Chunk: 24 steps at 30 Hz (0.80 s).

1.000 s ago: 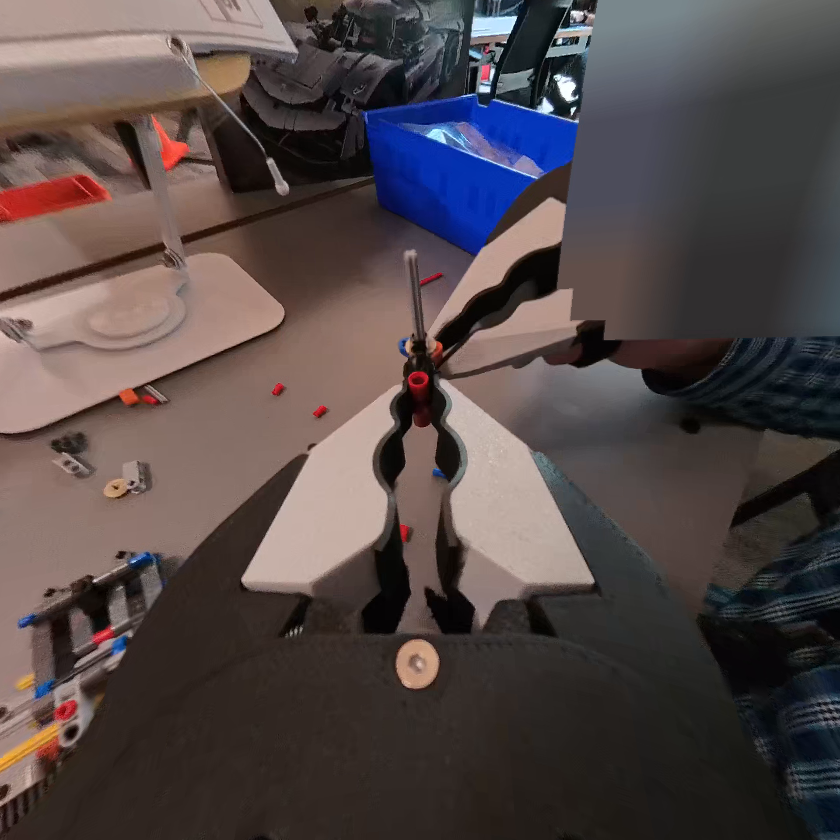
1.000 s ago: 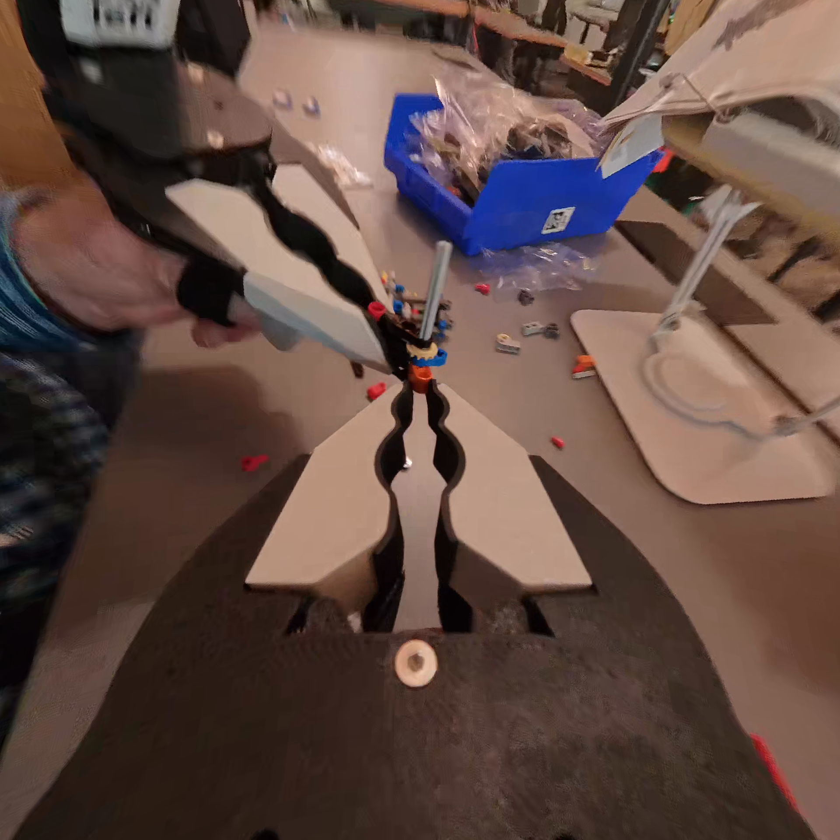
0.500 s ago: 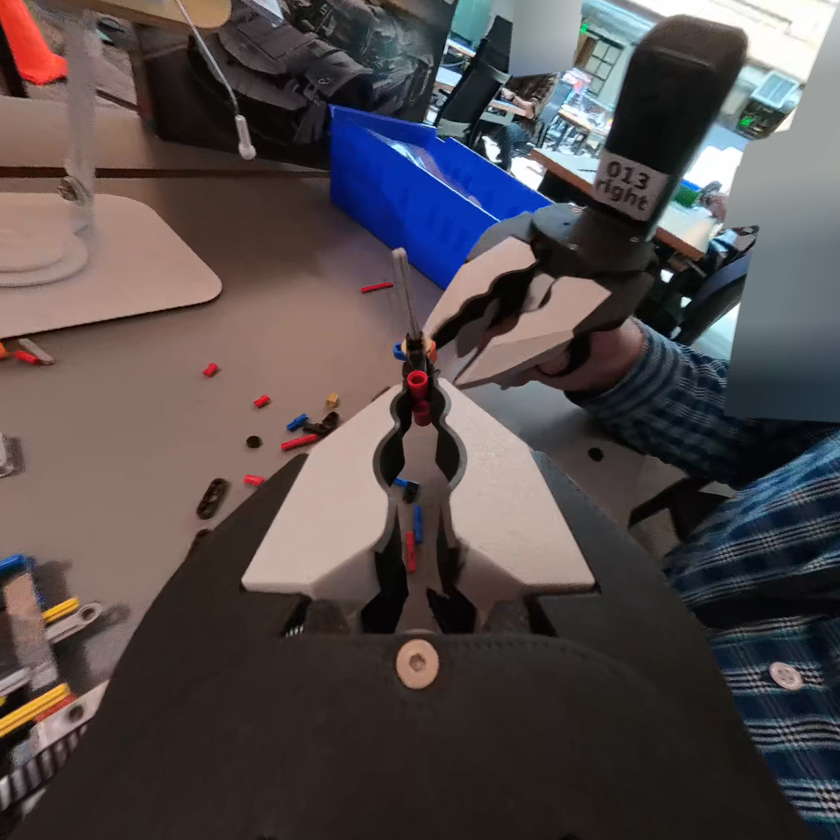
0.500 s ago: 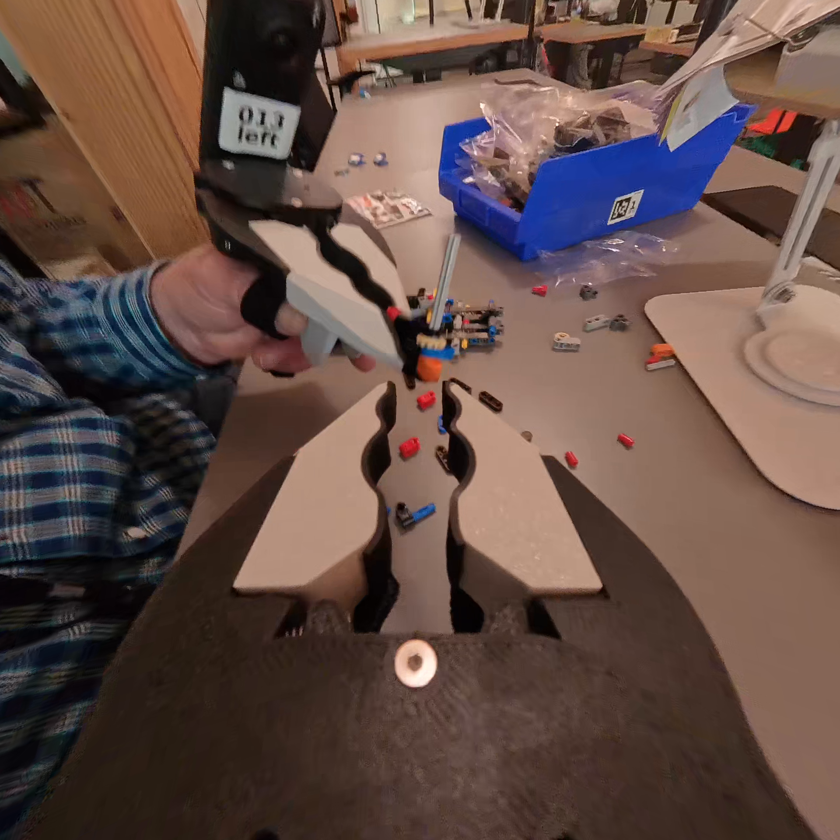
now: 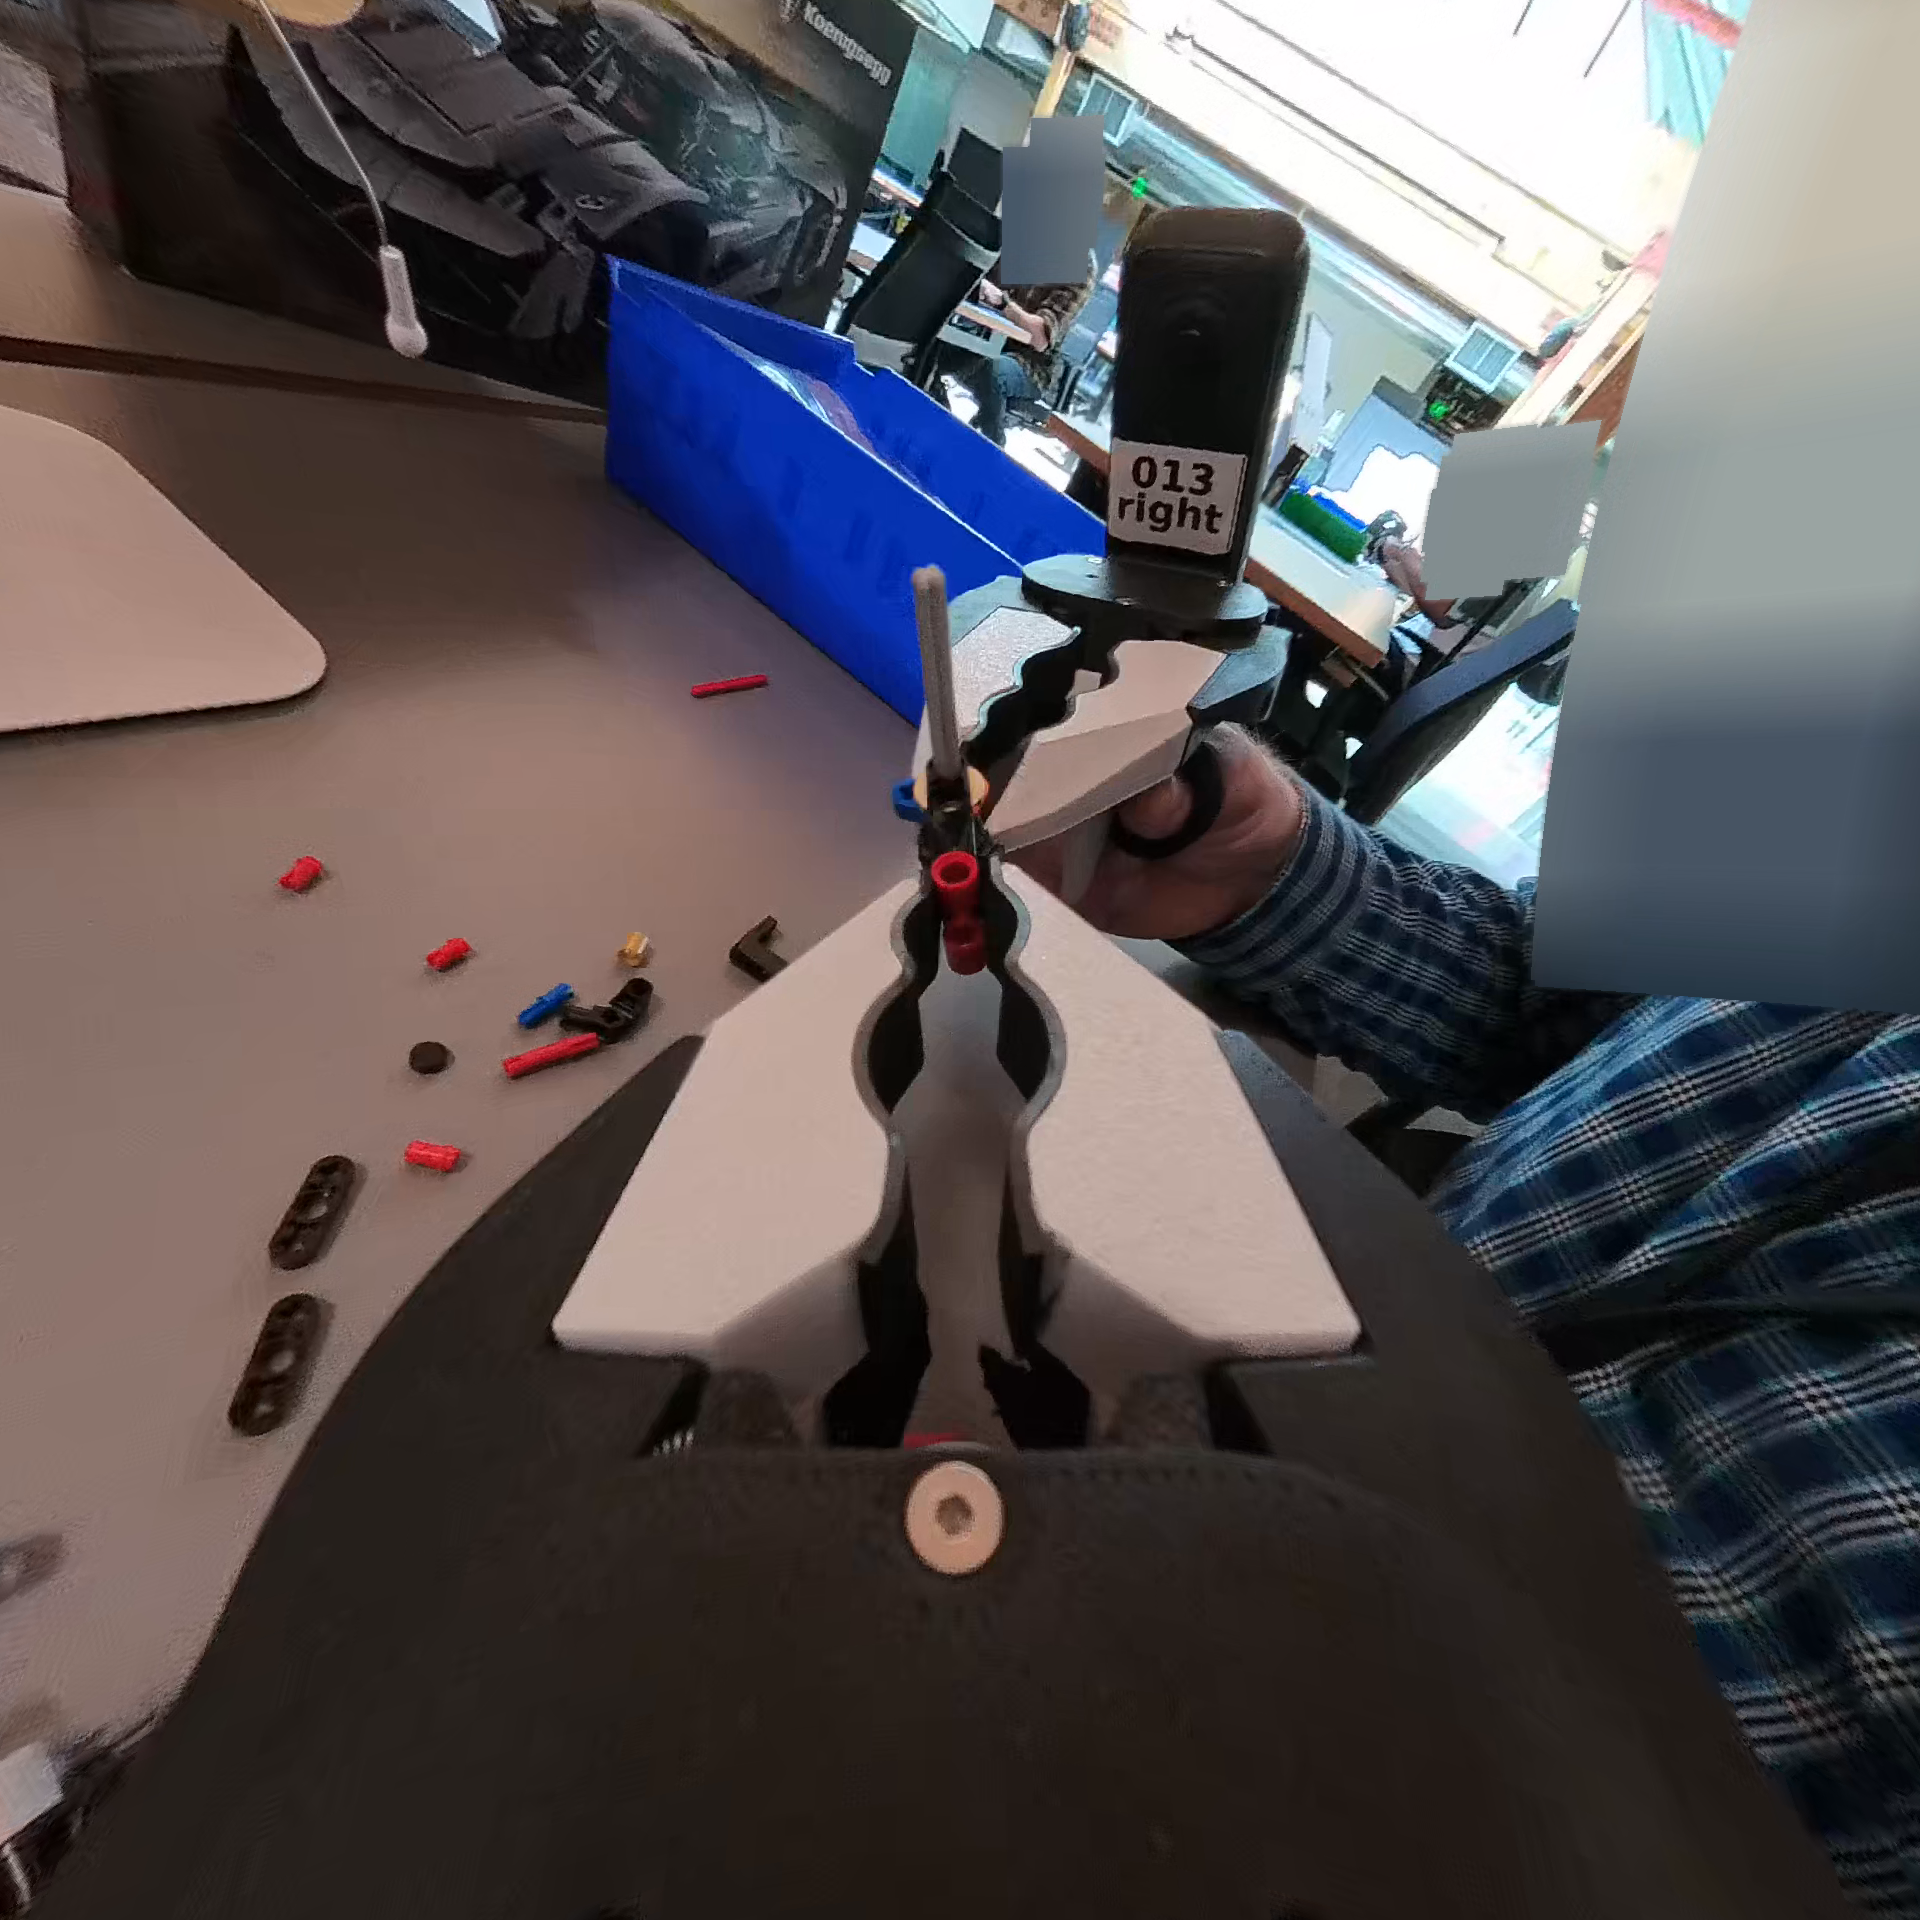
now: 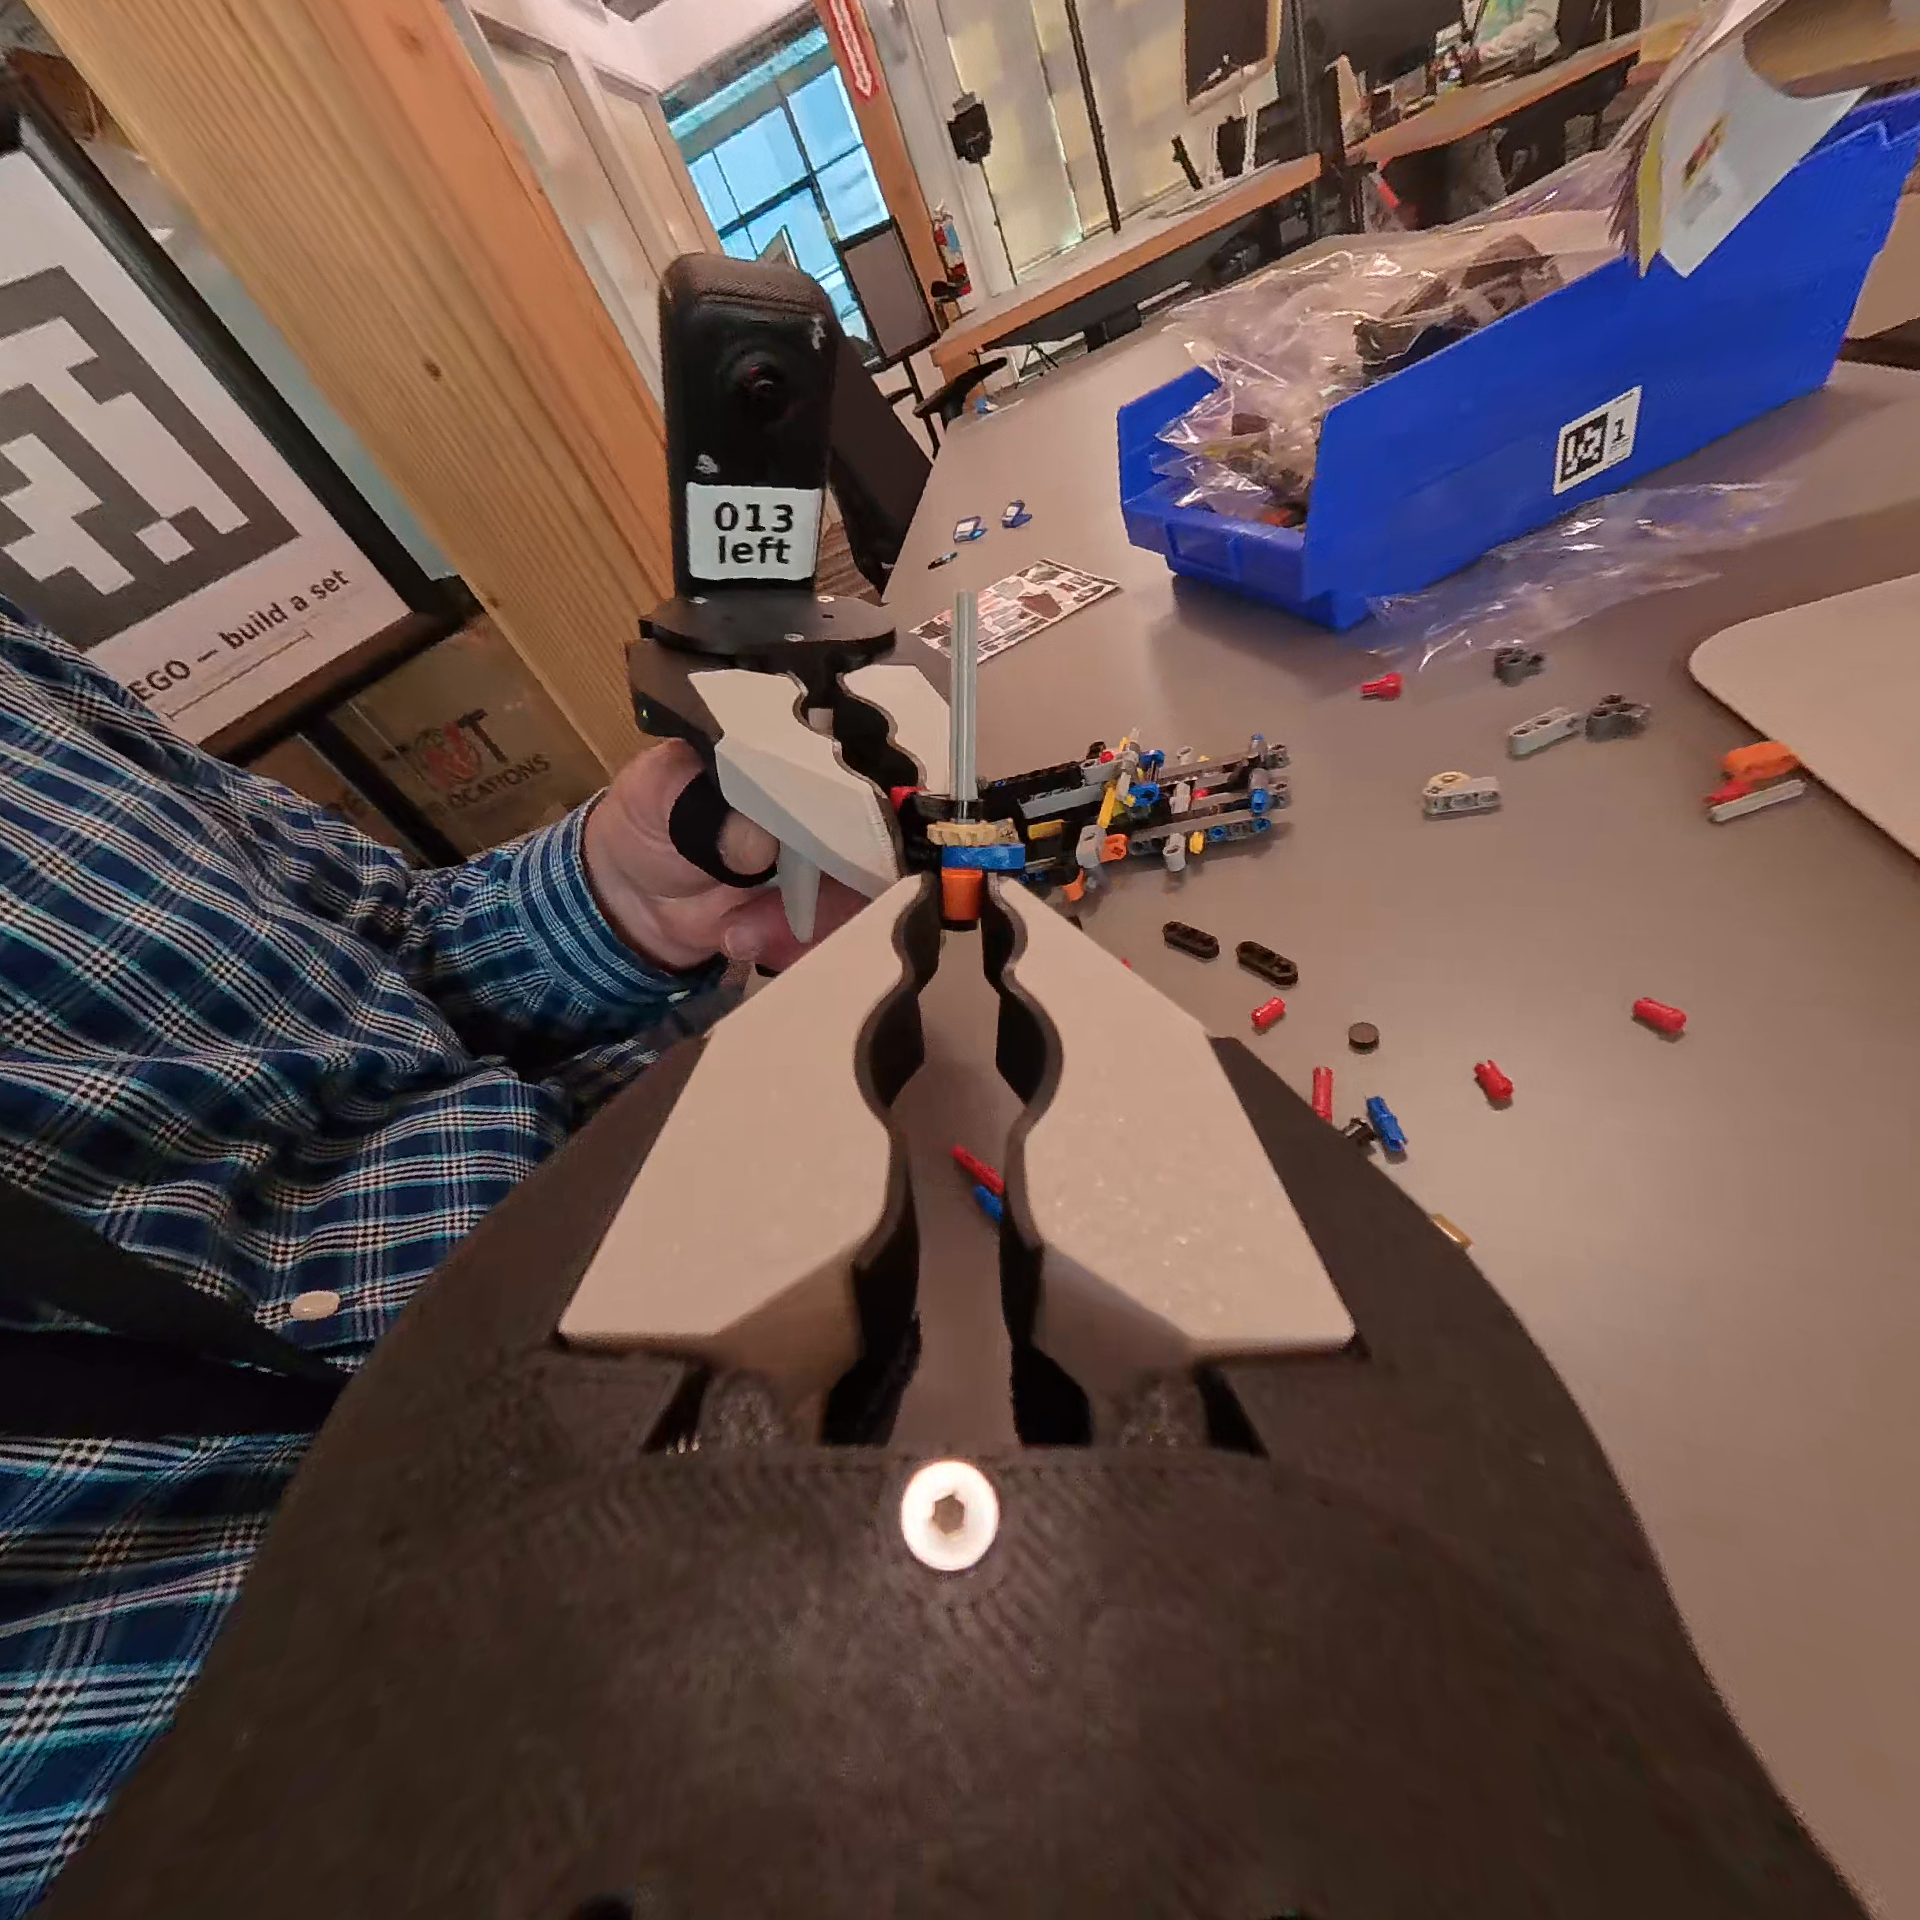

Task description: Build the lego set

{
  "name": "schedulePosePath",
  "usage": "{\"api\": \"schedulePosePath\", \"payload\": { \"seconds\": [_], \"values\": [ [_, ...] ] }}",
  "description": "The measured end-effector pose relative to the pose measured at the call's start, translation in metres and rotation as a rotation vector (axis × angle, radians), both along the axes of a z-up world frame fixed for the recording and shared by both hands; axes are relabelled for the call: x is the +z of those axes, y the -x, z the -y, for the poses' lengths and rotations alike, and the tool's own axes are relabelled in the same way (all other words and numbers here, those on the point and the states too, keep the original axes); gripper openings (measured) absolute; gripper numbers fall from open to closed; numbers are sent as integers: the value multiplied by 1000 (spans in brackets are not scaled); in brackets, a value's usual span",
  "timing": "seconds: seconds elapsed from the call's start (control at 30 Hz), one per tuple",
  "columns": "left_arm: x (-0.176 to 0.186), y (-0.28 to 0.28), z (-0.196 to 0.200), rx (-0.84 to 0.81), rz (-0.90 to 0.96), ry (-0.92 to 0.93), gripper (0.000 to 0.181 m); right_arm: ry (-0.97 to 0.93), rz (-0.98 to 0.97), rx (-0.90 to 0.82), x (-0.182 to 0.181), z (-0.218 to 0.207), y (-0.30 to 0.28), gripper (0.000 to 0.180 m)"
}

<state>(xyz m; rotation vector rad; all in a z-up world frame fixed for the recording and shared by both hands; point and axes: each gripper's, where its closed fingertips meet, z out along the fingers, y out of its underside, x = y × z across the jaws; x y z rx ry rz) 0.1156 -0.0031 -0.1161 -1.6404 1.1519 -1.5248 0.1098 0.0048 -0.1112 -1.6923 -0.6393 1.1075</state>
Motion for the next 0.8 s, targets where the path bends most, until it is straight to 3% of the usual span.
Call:
{"api": "schedulePosePath", "payload": {
  "seconds": [0.1, 0.23, 0.33, 0.5, 0.57, 0.8],
  "values": [
    [1, 0, 1, -17, 21, 50, 5, -59, 65, -20, 1, 0, -2, 6],
    [2, -1, 4, -65, 31, 135, 5, -267, 307, -90, 6, -1, -13, 25],
    [-5, -3, 9, -90, -28, 93, 6, -296, 334, -52, 14, 2, -11, 28],
    [-10, -8, 15, -77, -94, -45, 6, -133, 203, 11, 15, -5, -7, 16],
    [-12, -9, 14, -68, -110, -77, 6, -90, 153, 71, 14, -1, -1, 1],
    [-7, -8, 9, -57, -87, -79, 6, 75, -50, 41, 19, -9, -2, 0]
  ]
}}
